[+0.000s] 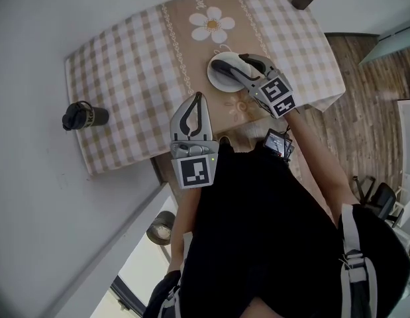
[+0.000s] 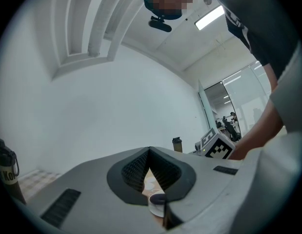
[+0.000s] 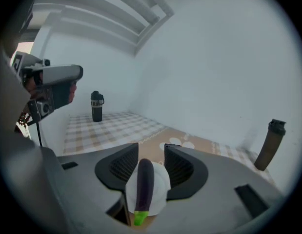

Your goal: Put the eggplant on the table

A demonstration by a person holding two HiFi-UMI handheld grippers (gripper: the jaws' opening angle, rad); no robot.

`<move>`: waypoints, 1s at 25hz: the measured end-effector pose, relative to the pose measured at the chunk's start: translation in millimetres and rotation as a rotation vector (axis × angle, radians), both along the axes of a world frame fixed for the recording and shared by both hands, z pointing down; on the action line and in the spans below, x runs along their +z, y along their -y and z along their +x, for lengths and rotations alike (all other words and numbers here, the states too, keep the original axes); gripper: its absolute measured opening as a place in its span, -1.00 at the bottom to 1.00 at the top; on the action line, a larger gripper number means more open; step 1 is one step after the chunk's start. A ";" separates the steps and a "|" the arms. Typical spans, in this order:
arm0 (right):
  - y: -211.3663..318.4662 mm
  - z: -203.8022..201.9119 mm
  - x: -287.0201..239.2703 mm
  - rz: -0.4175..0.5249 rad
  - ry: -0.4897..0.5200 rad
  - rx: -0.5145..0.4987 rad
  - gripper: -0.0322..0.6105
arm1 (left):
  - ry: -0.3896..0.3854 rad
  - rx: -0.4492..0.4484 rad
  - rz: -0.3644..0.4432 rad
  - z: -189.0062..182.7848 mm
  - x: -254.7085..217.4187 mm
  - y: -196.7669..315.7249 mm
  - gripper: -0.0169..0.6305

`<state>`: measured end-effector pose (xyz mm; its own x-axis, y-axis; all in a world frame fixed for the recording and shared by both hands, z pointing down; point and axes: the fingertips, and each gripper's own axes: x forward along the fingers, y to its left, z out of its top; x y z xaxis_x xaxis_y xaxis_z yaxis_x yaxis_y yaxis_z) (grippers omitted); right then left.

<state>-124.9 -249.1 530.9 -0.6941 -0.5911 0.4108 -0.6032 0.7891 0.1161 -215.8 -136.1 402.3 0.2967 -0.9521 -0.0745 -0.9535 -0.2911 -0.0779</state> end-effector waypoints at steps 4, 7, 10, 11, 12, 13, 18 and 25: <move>-6.5 -1.9 -53.7 0.092 0.062 -0.025 -0.35 | 0.020 0.014 0.014 3.1 -8.7 6.2 -0.95; -11.4 -2.7 -92.0 0.142 0.116 -0.033 -0.35 | 0.026 0.018 0.025 4.7 -18.1 13.4 -0.95; -29.7 -2.5 -122.9 0.200 0.144 -0.051 -0.35 | 0.025 0.019 0.044 6.9 -28.0 9.6 -0.95; -36.1 -2.4 -131.8 0.224 0.152 -0.054 -0.35 | 0.024 0.022 0.053 7.0 -30.6 8.1 -0.95; -40.4 -2.5 -140.7 0.246 0.164 -0.055 -0.35 | 0.024 0.025 0.063 6.8 -33.3 8.8 -0.95; -42.5 -2.7 -149.5 0.263 0.179 -0.054 -0.35 | 0.024 0.028 0.071 6.4 -36.2 11.4 -0.95; -46.2 1.3 -188.6 0.283 0.281 -0.038 -0.35 | 0.017 0.031 0.088 6.8 -45.8 25.5 -0.95; -53.3 10.5 -195.9 0.292 0.336 0.001 -0.36 | 0.016 0.040 0.078 12.1 -42.0 23.2 -0.95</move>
